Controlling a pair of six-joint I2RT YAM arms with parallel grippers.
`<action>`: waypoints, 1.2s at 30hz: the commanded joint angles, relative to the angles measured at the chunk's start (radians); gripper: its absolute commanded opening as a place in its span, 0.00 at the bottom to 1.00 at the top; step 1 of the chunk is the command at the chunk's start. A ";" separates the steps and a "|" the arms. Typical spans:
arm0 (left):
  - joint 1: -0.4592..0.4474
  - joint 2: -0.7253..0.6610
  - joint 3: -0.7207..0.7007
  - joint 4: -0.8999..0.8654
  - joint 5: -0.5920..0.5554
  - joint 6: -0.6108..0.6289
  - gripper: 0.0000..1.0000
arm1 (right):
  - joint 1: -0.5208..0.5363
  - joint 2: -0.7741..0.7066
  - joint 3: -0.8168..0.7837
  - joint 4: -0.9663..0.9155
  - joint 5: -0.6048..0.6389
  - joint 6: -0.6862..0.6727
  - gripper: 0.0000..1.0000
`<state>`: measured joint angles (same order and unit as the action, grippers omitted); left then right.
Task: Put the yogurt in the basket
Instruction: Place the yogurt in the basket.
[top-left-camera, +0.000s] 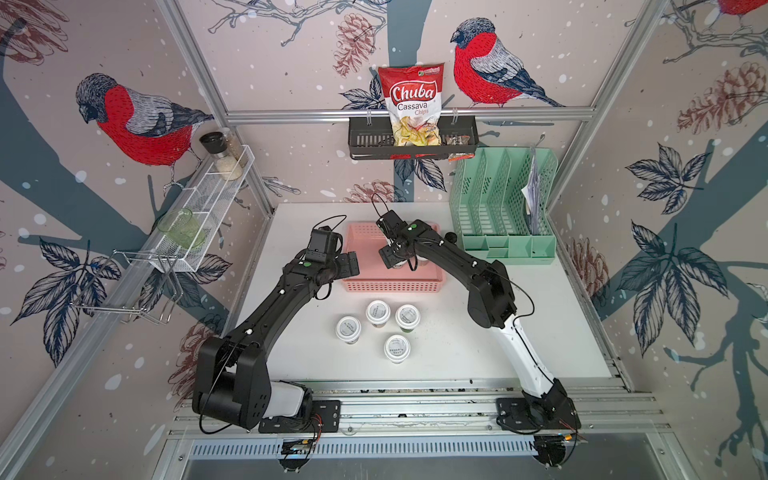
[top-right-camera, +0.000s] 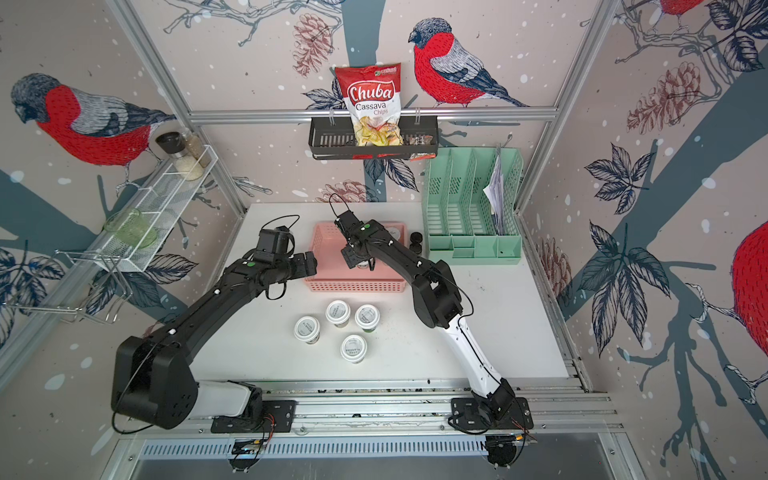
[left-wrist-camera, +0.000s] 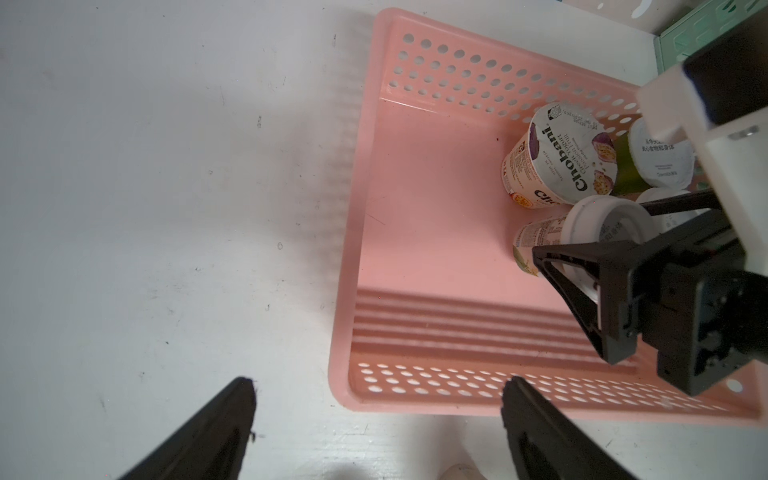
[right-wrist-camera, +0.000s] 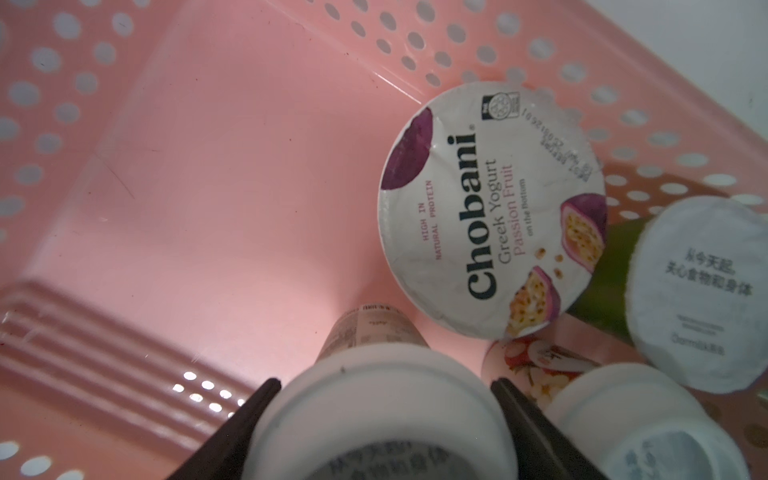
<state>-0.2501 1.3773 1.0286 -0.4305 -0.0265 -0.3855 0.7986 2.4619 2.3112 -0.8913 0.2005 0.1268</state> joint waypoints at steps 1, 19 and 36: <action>0.003 0.000 -0.001 0.026 0.002 0.009 0.96 | 0.001 0.009 -0.001 0.013 0.005 -0.013 0.80; 0.009 -0.006 -0.002 0.026 -0.001 0.012 0.96 | 0.002 0.032 -0.004 0.022 -0.004 -0.020 0.83; 0.010 -0.005 -0.002 0.025 0.005 0.011 0.96 | 0.011 -0.019 0.031 -0.023 0.039 -0.024 0.87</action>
<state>-0.2443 1.3777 1.0271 -0.4305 -0.0261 -0.3851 0.8051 2.4622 2.3310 -0.8955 0.2123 0.1108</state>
